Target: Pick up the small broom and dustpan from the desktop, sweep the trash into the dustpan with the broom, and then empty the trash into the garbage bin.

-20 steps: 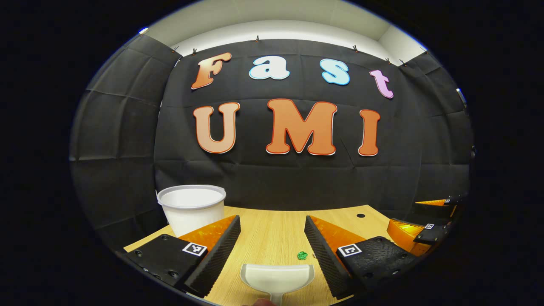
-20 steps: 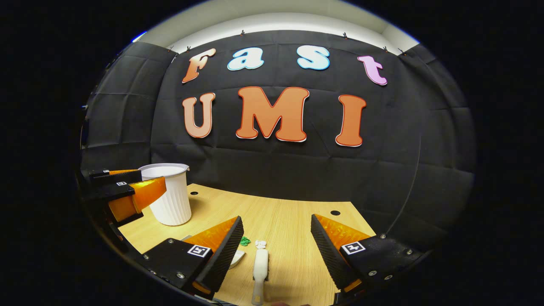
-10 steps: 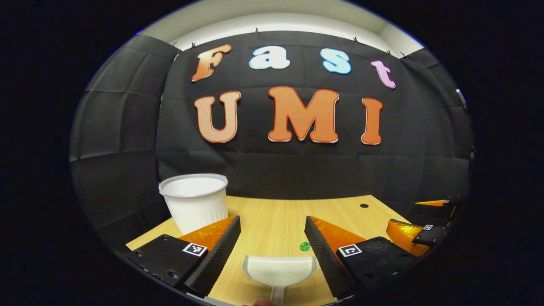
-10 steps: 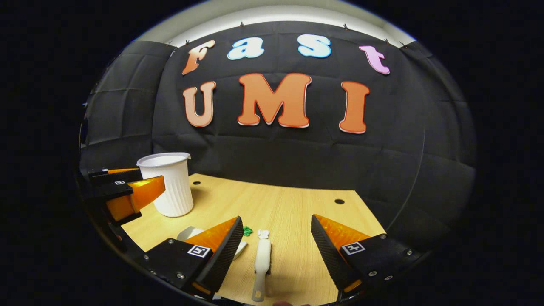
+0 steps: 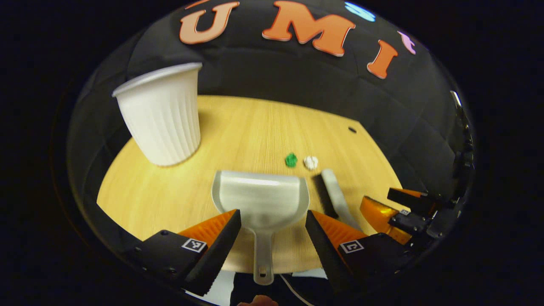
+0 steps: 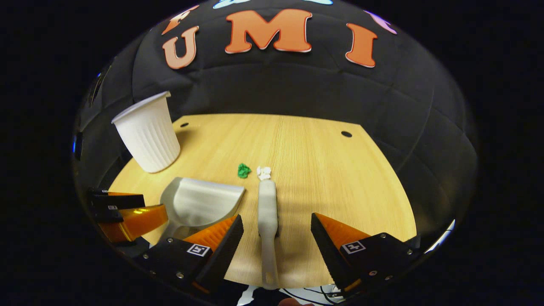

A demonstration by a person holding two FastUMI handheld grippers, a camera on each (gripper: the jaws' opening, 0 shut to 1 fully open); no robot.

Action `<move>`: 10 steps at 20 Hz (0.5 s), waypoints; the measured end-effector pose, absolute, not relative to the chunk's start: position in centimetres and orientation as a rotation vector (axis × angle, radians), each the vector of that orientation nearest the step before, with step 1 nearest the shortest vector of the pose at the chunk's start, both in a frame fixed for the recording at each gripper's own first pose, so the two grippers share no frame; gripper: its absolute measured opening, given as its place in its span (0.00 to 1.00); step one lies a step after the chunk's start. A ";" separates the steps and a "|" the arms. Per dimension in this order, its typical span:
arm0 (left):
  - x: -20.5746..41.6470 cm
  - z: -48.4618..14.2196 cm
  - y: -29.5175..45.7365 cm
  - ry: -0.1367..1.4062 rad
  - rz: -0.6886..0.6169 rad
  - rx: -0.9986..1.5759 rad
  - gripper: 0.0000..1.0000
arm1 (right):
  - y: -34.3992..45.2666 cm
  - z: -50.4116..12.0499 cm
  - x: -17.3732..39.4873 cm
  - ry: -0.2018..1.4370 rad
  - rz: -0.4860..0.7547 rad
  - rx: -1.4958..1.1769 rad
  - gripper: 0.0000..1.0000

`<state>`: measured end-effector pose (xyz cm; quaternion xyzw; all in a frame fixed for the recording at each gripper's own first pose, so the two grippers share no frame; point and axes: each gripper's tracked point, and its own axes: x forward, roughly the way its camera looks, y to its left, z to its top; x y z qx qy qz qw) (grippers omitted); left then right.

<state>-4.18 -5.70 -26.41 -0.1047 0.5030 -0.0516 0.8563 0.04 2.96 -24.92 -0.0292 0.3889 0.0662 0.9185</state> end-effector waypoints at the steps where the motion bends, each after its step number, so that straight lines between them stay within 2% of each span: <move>1: -4.3 -26.8 -5.7 1.107 -0.110 -0.215 0.98 | 2.9 -25.9 0.1 0.834 0.132 -0.083 0.96; 5: -5.1 -26.3 -5.5 1.290 -0.125 -0.154 0.98 | 3.5 -29.9 0.0 0.990 0.138 -0.148 0.96; 10: -7.3 -26.4 -6.5 1.522 -0.114 -0.176 0.99 | 3.2 -32.9 1.9 1.083 0.104 -0.174 0.97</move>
